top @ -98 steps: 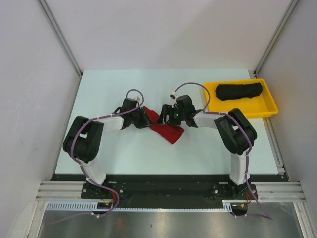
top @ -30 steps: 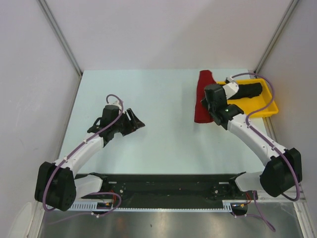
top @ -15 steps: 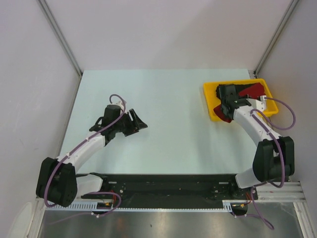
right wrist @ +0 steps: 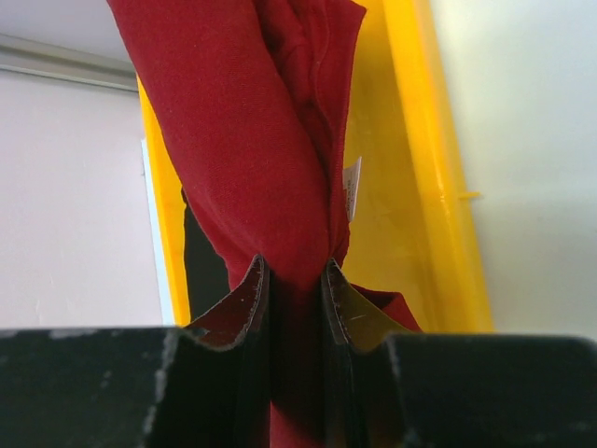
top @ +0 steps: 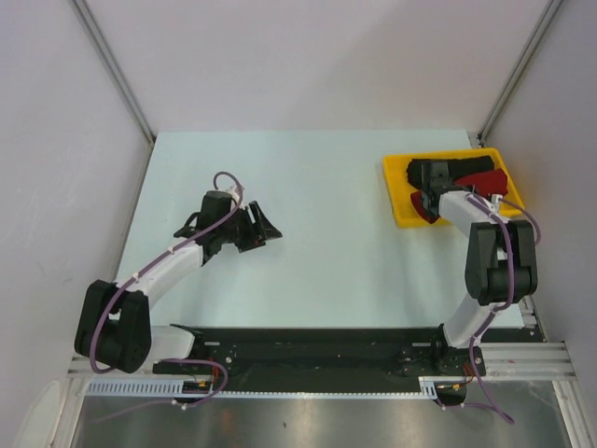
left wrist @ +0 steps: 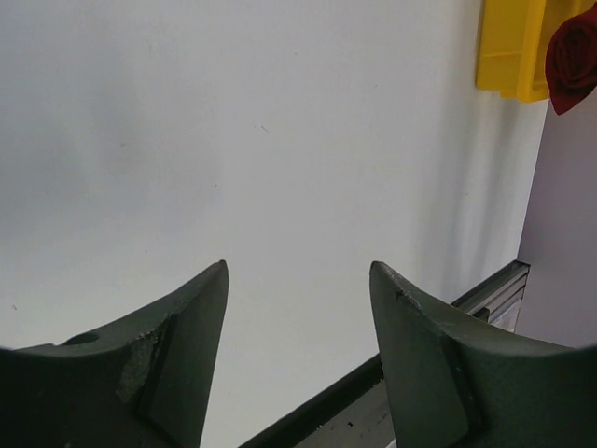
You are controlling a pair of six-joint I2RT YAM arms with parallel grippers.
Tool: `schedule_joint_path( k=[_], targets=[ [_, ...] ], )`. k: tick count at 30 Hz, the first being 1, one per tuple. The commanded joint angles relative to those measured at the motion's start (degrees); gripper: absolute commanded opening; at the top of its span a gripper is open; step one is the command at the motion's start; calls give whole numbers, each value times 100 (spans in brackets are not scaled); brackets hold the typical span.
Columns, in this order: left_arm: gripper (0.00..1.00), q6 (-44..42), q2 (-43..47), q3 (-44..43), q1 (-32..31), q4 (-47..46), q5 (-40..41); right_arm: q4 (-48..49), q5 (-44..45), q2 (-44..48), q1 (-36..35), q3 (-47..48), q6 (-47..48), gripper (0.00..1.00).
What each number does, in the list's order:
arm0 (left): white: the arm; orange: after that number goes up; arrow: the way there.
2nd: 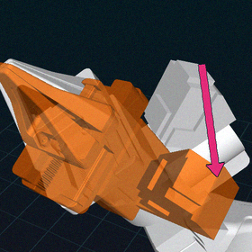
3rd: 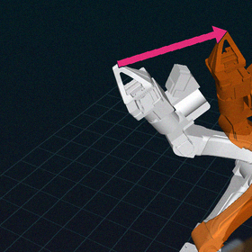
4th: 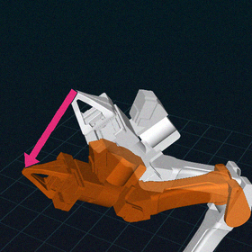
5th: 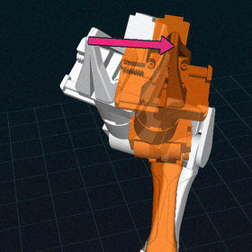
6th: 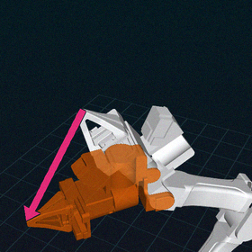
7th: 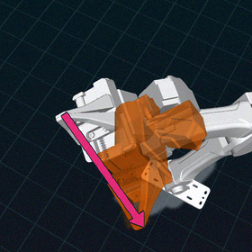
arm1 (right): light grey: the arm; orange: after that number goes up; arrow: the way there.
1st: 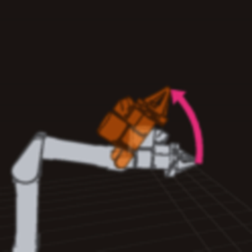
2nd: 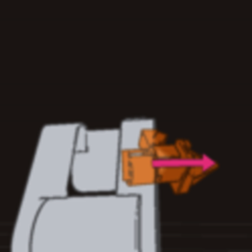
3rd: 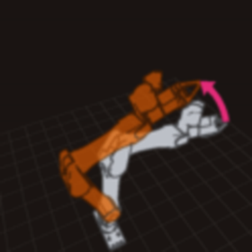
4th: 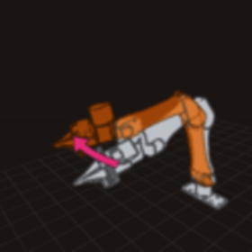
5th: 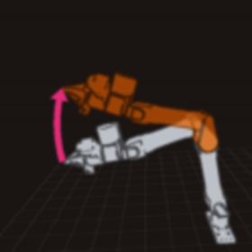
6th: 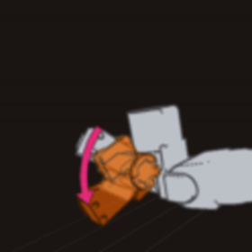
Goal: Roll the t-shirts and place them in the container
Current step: Place the T-shirt in the bin.
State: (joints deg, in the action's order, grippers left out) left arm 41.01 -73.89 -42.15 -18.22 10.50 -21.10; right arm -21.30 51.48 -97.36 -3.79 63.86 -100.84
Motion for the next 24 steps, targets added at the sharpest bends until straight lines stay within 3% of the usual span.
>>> schedule_joint_path(
  k=[1, 6, 11, 12, 17, 24],
  targets=[
    [67, -199, -125, -355, -24, -136, -184, 1196, 152, -291, 142, 48, -331, 0],
    [67, -252, -275, -496, -24, -119, -175, 2759, -419, -670, 335, -303, -174, 0],
    [67, -217, -424, -540, -24, -180, -227, 3157, -683, -1012, 529, -339, -358, 0],
    [67, -199, -451, -531, -33, -215, -236, 3289, -771, -1117, 537, -400, -410, 7],
    [67, -225, -469, -531, -33, -215, -236, 3457, -964, -1259, 573, -488, -822, 26],
    [67, -243, -504, -531, -24, -259, -280, 3756, -1088, -1391, 590, -541, -885, 40]
  ],
)
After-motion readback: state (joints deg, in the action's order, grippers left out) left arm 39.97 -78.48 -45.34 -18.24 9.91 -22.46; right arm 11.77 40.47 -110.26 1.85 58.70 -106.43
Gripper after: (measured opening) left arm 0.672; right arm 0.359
